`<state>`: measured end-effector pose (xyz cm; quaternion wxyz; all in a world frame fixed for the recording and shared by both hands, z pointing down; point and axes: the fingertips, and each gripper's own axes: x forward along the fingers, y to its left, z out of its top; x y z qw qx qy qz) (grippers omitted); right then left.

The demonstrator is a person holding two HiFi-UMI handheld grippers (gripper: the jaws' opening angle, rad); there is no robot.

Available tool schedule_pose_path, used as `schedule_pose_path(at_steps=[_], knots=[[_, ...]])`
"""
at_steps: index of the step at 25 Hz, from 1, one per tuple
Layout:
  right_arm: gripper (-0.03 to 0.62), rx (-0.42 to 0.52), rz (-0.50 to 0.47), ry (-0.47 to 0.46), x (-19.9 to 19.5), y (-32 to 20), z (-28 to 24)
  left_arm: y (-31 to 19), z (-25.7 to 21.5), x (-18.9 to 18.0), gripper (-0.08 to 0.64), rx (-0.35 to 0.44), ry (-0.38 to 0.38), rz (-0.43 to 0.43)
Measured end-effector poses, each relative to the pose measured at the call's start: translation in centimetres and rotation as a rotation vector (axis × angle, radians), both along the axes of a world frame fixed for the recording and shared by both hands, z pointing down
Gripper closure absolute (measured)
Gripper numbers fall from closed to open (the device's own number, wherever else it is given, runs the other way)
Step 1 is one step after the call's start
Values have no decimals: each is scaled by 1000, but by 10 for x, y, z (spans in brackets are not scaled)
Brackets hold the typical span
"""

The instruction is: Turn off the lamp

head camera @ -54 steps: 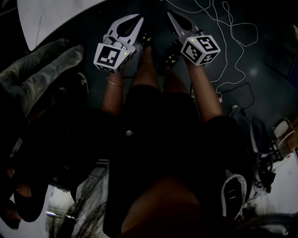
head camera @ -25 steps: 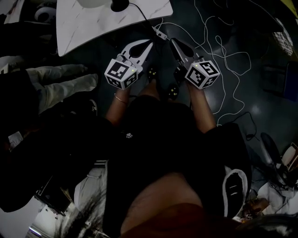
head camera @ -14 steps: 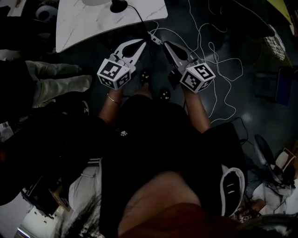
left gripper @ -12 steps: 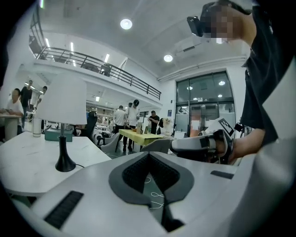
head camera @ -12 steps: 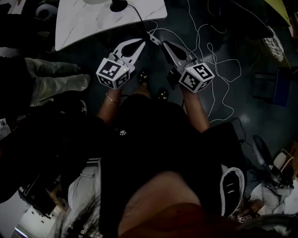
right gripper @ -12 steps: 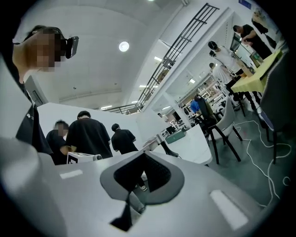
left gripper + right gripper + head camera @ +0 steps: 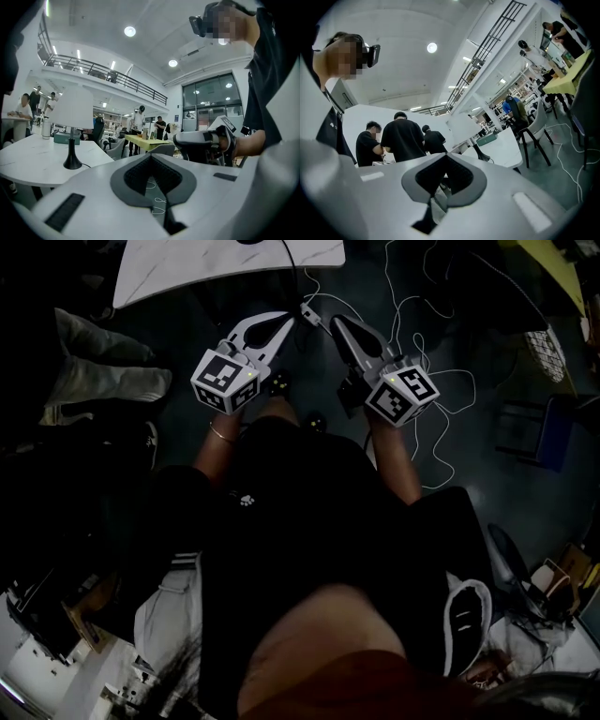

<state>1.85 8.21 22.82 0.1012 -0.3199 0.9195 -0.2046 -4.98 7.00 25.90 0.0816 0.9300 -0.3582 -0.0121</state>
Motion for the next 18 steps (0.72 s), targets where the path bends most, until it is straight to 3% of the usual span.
schedule_pose_path(at_steps=[9,18], knots=[[592,27,-24,-32,1,27,-14,23,-7,0,554,11,28,-19],[592,37,-22,-57,6,15,-17,19,6,1,554,25,-10,-18]])
